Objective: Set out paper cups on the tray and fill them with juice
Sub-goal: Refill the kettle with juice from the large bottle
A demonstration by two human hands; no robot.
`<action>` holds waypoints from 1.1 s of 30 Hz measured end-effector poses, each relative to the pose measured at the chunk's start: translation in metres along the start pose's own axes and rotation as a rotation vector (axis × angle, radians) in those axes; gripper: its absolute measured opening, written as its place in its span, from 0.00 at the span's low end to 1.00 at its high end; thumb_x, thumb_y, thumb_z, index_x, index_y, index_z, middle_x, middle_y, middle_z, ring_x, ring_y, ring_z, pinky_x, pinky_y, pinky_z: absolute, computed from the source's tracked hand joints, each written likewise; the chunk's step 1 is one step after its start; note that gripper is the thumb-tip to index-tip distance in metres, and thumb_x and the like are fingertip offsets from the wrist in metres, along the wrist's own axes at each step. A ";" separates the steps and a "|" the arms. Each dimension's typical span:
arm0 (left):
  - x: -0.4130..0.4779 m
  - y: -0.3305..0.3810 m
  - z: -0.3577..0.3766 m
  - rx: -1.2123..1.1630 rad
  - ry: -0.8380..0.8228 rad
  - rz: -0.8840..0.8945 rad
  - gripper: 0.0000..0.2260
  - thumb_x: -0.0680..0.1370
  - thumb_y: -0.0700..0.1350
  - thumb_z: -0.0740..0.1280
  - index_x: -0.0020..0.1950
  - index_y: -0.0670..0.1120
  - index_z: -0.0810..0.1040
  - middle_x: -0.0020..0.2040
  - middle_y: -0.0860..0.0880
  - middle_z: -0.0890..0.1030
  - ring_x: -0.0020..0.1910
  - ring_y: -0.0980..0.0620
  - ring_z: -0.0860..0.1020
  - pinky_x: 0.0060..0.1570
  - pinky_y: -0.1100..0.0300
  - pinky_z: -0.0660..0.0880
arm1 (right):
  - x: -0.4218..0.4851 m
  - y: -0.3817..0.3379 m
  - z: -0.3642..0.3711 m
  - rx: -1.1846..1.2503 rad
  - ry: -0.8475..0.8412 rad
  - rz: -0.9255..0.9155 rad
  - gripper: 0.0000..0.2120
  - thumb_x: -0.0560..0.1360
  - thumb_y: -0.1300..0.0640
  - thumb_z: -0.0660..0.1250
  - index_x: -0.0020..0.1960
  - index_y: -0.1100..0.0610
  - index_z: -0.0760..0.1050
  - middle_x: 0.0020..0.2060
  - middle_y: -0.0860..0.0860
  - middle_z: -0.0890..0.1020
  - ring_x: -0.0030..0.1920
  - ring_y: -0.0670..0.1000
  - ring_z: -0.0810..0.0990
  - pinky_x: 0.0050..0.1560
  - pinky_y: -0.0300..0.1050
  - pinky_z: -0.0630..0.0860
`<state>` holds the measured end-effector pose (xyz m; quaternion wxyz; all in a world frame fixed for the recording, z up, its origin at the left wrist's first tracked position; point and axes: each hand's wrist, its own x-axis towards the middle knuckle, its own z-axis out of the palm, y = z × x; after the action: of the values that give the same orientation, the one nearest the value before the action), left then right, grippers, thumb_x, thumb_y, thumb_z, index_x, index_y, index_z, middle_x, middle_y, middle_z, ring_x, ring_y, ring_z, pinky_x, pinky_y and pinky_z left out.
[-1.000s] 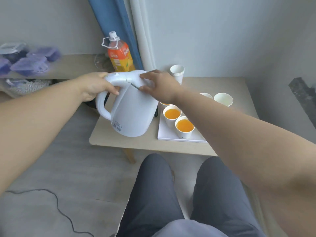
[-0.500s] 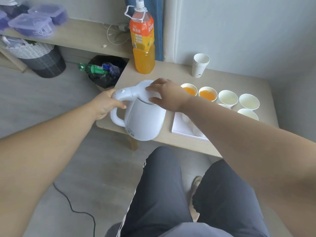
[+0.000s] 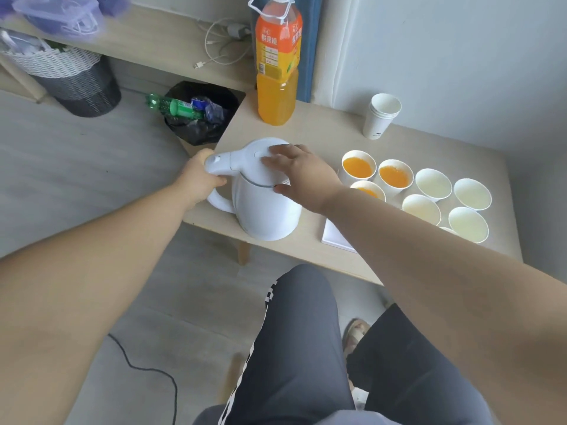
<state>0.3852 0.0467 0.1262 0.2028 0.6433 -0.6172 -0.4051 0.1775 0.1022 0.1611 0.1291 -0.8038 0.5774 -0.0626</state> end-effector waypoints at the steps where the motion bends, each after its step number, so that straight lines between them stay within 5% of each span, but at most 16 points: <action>1: -0.002 0.003 -0.001 0.111 0.037 0.048 0.25 0.73 0.35 0.68 0.69 0.46 0.68 0.63 0.44 0.70 0.60 0.45 0.72 0.56 0.55 0.70 | -0.002 -0.001 0.004 0.068 0.077 0.000 0.27 0.75 0.57 0.68 0.73 0.53 0.66 0.73 0.52 0.64 0.72 0.54 0.61 0.65 0.48 0.68; 5: -0.035 0.018 0.003 0.346 0.112 0.399 0.30 0.70 0.43 0.67 0.72 0.49 0.66 0.70 0.44 0.63 0.68 0.41 0.63 0.66 0.52 0.63 | -0.023 0.008 0.035 0.518 0.542 0.309 0.16 0.67 0.56 0.74 0.52 0.59 0.75 0.51 0.54 0.74 0.49 0.54 0.75 0.50 0.47 0.72; 7: -0.048 0.020 0.012 0.404 0.077 0.486 0.32 0.68 0.52 0.63 0.72 0.49 0.67 0.70 0.44 0.63 0.69 0.42 0.61 0.67 0.51 0.62 | -0.028 0.015 0.046 0.676 0.483 0.565 0.16 0.62 0.49 0.72 0.45 0.54 0.71 0.43 0.50 0.69 0.38 0.47 0.70 0.41 0.44 0.67; 9: -0.050 0.017 0.022 0.509 0.085 0.512 0.34 0.68 0.62 0.60 0.72 0.51 0.66 0.71 0.44 0.64 0.70 0.42 0.60 0.69 0.50 0.59 | -0.026 0.016 0.052 0.905 0.285 0.728 0.29 0.61 0.45 0.74 0.58 0.55 0.72 0.49 0.50 0.70 0.45 0.48 0.72 0.43 0.45 0.72; 11: -0.048 0.015 0.031 0.588 0.135 0.510 0.33 0.70 0.65 0.62 0.73 0.52 0.66 0.71 0.45 0.63 0.71 0.41 0.59 0.70 0.50 0.56 | -0.021 0.013 0.055 1.132 0.122 0.800 0.44 0.64 0.50 0.78 0.74 0.57 0.61 0.63 0.49 0.70 0.55 0.51 0.74 0.58 0.50 0.76; 13: -0.045 0.014 0.038 0.624 0.187 0.493 0.31 0.73 0.60 0.67 0.73 0.53 0.64 0.72 0.46 0.61 0.72 0.41 0.57 0.70 0.52 0.54 | -0.014 0.006 0.058 1.170 0.059 0.743 0.46 0.63 0.51 0.79 0.74 0.57 0.61 0.65 0.50 0.72 0.58 0.51 0.74 0.60 0.50 0.75; 16: -0.042 0.017 0.044 0.651 0.240 0.476 0.30 0.74 0.58 0.67 0.74 0.54 0.63 0.73 0.47 0.60 0.72 0.42 0.56 0.71 0.53 0.52 | -0.011 -0.001 0.058 1.141 0.087 0.684 0.33 0.68 0.56 0.77 0.68 0.58 0.66 0.51 0.46 0.76 0.49 0.48 0.74 0.44 0.39 0.71; 19: -0.041 0.019 0.046 0.656 0.268 0.476 0.29 0.74 0.58 0.67 0.73 0.54 0.64 0.73 0.47 0.61 0.72 0.43 0.57 0.70 0.52 0.52 | -0.015 0.000 0.058 1.117 0.104 0.649 0.29 0.70 0.55 0.75 0.67 0.55 0.66 0.45 0.39 0.73 0.44 0.41 0.73 0.38 0.34 0.68; 24: -0.035 0.018 0.043 0.601 0.286 0.498 0.30 0.73 0.56 0.69 0.72 0.52 0.65 0.72 0.47 0.62 0.71 0.44 0.58 0.70 0.54 0.51 | -0.011 -0.006 0.060 1.128 0.141 0.640 0.33 0.70 0.53 0.76 0.69 0.55 0.65 0.53 0.44 0.73 0.55 0.48 0.72 0.47 0.37 0.68; 30: -0.017 0.011 0.015 0.252 0.265 0.347 0.49 0.65 0.50 0.78 0.77 0.46 0.53 0.73 0.44 0.60 0.72 0.43 0.62 0.70 0.47 0.62 | 0.011 -0.018 0.063 1.111 0.159 0.630 0.29 0.71 0.53 0.74 0.67 0.57 0.66 0.52 0.47 0.72 0.53 0.49 0.72 0.50 0.42 0.68; 33: -0.002 0.008 -0.001 0.166 0.257 0.286 0.50 0.62 0.49 0.80 0.77 0.47 0.55 0.71 0.44 0.61 0.72 0.46 0.62 0.71 0.49 0.61 | 0.029 -0.024 0.064 1.129 0.137 0.625 0.28 0.72 0.55 0.74 0.67 0.58 0.65 0.53 0.48 0.72 0.53 0.50 0.72 0.51 0.43 0.69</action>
<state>0.3809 0.0473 0.1331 0.2817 0.6098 -0.7026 -0.2348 0.2250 0.0909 0.1049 0.5068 -0.4006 0.6694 -0.3668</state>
